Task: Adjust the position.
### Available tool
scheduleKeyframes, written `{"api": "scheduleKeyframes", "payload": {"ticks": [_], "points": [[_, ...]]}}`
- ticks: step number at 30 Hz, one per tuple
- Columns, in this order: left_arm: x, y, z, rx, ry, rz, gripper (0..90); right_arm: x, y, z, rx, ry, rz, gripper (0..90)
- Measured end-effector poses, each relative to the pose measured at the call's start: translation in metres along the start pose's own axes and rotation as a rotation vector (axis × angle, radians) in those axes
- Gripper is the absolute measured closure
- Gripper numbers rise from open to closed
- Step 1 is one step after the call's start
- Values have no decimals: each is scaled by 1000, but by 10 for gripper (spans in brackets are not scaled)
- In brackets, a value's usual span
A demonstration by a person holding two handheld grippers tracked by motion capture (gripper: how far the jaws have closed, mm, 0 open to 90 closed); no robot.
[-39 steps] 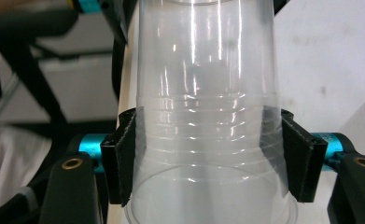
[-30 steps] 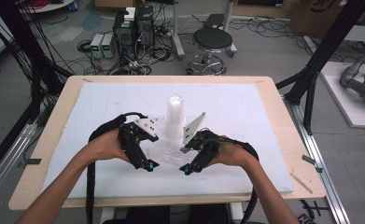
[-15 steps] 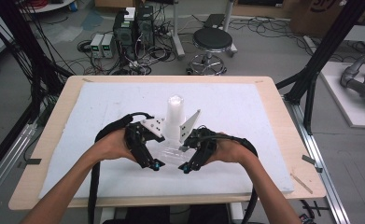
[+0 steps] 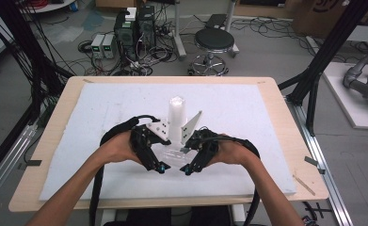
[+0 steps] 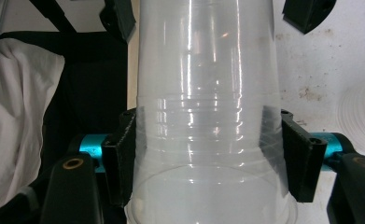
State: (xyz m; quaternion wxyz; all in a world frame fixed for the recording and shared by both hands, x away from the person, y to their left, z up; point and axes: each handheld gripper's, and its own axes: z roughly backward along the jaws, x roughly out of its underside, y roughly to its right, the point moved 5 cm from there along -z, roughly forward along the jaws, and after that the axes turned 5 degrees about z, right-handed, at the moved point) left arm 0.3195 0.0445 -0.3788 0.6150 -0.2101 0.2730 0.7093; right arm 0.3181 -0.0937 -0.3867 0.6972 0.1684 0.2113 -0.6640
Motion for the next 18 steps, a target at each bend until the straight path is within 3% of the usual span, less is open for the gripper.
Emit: {"api": "scheduleKeyframes", "payload": {"ticks": [11,14,18], "points": [[1,-1,-6,23,34,5,319,0,1,3,3,7,-1,331],[0,0,-5,33,40,-4,396,1,2,2,8,5,0,333],[0,-1,-6,31,39,-1,412,1,2,2,5,7,-3,337]]}}
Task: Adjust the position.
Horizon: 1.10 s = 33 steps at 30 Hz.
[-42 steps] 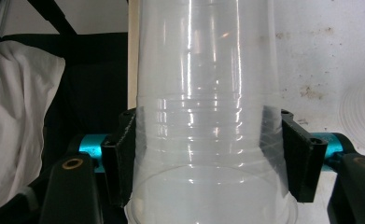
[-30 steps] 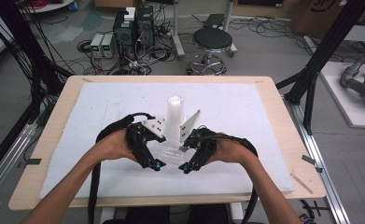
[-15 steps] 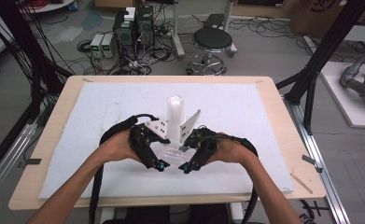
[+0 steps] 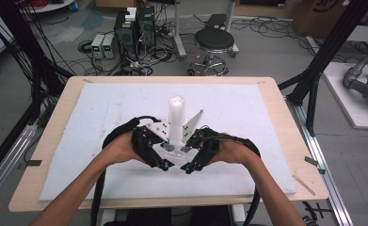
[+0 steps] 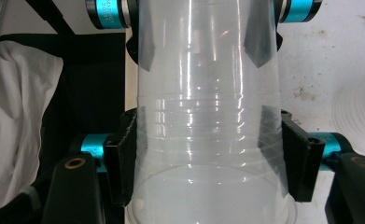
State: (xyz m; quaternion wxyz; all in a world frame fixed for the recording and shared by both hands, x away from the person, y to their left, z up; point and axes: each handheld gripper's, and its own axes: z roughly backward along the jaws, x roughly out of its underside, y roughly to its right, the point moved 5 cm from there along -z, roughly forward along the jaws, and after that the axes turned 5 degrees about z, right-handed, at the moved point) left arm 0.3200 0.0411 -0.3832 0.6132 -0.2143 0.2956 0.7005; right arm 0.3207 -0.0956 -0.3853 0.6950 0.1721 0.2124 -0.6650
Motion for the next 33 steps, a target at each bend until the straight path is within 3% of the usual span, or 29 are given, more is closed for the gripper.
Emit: {"api": "scheduleKeyframes", "payload": {"ticks": [6,8,10,16,20,24,28,33], "points": [[1,1,-1,-1,-7,7,414,0,0,-2,-3,-7,7,334],[1,1,0,-2,-7,5,414,0,0,-2,-3,-7,16,276],[1,1,0,-3,-13,1,414,0,0,-3,3,-4,21,136],[2,1,2,-8,-11,2,413,0,-1,1,8,15,25,136],[6,0,2,-2,-9,5,413,-3,-2,5,25,57,50,137],[16,-2,3,-4,52,27,413,-3,-1,15,64,177,56,137],[30,-2,2,-18,117,48,412,2,0,28,118,343,25,137],[41,-6,1,-22,262,73,413,9,-1,34,146,439,5,137]]}}
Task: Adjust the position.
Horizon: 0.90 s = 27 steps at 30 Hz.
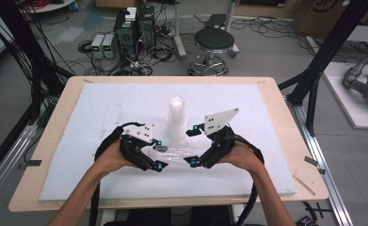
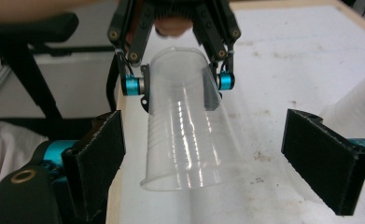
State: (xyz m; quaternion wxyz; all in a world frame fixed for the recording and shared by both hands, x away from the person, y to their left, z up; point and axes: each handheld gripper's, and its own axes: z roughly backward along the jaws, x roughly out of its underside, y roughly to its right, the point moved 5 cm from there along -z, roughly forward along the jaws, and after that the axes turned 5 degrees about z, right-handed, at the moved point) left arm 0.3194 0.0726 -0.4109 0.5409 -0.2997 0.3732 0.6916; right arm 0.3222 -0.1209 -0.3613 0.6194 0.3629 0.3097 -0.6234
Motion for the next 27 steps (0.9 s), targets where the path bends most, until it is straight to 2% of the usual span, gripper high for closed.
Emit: {"api": "scheduleKeyframes", "payload": {"ticks": [3,4,7,13,17,23,27], "points": [[5,-2,2,3,103,1,412,4,0,5,15,47,-10,137],[6,-3,2,5,151,8,412,5,0,6,18,66,-14,137],[7,-4,6,4,241,-3,412,9,0,10,25,113,-34,137],[5,-3,10,15,377,-17,413,17,0,12,49,218,-73,137],[2,-2,10,22,407,-22,413,20,1,13,61,266,-78,137],[0,-2,12,31,438,-24,413,23,-2,16,53,341,-100,143],[0,-2,11,31,437,-25,414,26,-2,16,53,349,-106,143]]}}
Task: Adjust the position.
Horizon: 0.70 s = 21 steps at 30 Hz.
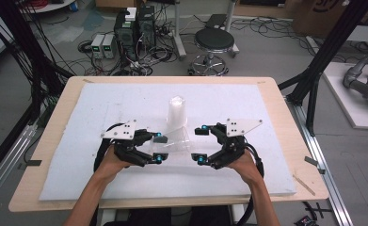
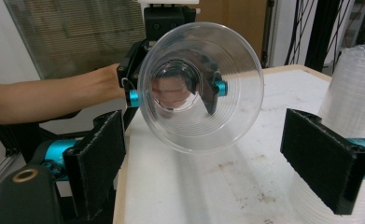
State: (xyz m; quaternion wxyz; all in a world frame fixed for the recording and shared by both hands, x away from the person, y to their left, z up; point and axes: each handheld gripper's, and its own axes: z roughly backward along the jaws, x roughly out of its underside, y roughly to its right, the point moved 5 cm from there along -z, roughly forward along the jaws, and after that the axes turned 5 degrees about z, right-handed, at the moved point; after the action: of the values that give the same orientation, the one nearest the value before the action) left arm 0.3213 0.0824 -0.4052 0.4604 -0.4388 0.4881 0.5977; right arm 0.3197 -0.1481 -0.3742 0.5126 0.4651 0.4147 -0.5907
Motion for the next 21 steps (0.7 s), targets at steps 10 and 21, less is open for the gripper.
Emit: {"api": "scheduleKeyframes", "payload": {"ticks": [10,21], "points": [[-2,1,-1,-3,14,-5,413,3,-1,-7,-12,8,-15,144],[-5,5,-8,18,31,-12,413,3,-1,-16,-27,22,-17,144]]}}
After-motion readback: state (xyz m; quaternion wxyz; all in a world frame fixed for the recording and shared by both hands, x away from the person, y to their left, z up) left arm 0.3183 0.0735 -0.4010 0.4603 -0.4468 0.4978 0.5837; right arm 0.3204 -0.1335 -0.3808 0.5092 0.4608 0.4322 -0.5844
